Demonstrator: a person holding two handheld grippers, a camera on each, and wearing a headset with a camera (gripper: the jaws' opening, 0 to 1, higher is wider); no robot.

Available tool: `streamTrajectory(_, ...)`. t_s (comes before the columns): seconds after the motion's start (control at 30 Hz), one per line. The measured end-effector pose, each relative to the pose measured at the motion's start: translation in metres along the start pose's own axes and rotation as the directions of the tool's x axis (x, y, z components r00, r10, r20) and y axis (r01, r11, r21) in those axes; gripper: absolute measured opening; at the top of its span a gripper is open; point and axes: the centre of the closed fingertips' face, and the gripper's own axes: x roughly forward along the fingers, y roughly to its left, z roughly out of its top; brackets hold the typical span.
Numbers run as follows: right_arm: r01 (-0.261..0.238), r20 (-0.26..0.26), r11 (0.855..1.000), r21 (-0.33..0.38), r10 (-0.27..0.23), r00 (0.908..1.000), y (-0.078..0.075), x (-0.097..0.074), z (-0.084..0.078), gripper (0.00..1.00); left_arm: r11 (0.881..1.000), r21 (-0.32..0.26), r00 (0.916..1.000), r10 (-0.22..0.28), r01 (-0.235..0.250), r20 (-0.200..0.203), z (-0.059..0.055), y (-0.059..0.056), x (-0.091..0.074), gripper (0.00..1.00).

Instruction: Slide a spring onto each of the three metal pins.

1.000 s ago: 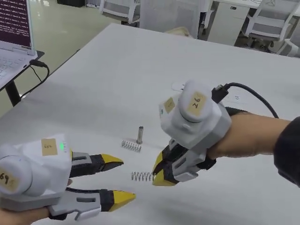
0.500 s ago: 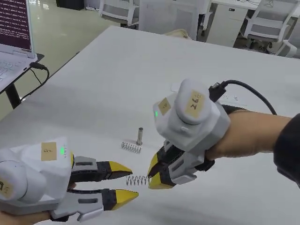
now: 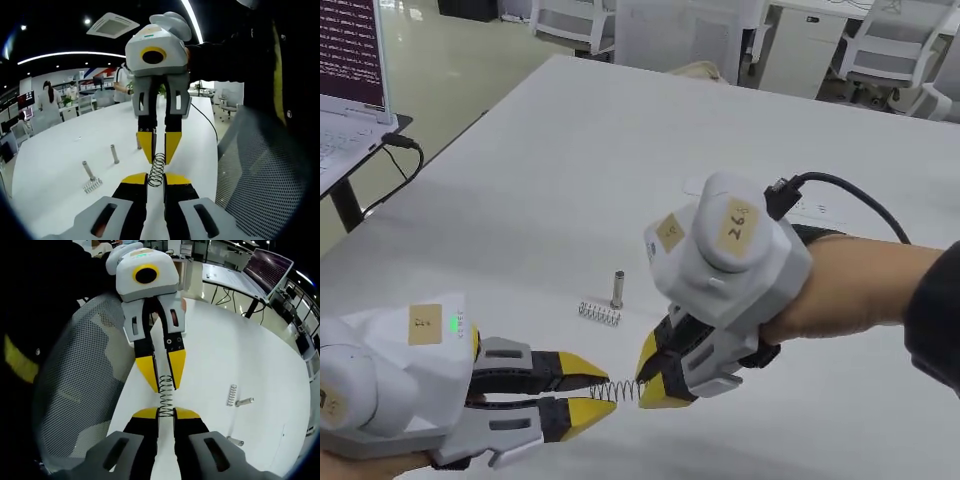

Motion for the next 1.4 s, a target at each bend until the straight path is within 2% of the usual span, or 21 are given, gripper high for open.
streamTrajectory(0.33,-0.019,0.017,1.0,0.003,0.019,0.9997,0.004,-0.006,-0.001,0.08,0.999,0.01,0.9993,-0.036,0.036,0.011,0.003,-0.006,0.001,0.03)
streamTrajectory(0.73,-0.038,0.061,0.998,0.043,0.035,0.9975,0.007,-0.003,-0.004,0.09,0.998,0.007,0.9977,-0.067,0.067,0.011,0.006,-0.011,0.002,0.02)
streamTrajectory(1.03,-0.043,0.066,0.999,0.022,0.042,0.9969,0.008,-0.003,-0.003,0.09,0.998,0.005,0.9976,-0.068,0.068,0.014,0.008,-0.011,0.002,0.02)
streamTrajectory(1.23,-0.032,0.068,0.999,0.015,0.031,0.9972,0.008,-0.01,-0.001,0.08,0.998,0.007,0.9977,-0.063,0.063,0.023,0.01,-0.01,0.002,0.02)
streamTrajectory(1.4,-0.034,0.122,0.998,0.052,0.027,0.9922,0.008,-0.02,0.009,0.08,0.999,0.004,0.9982,-0.053,0.053,0.027,0.011,-0.009,0.0,0.03)
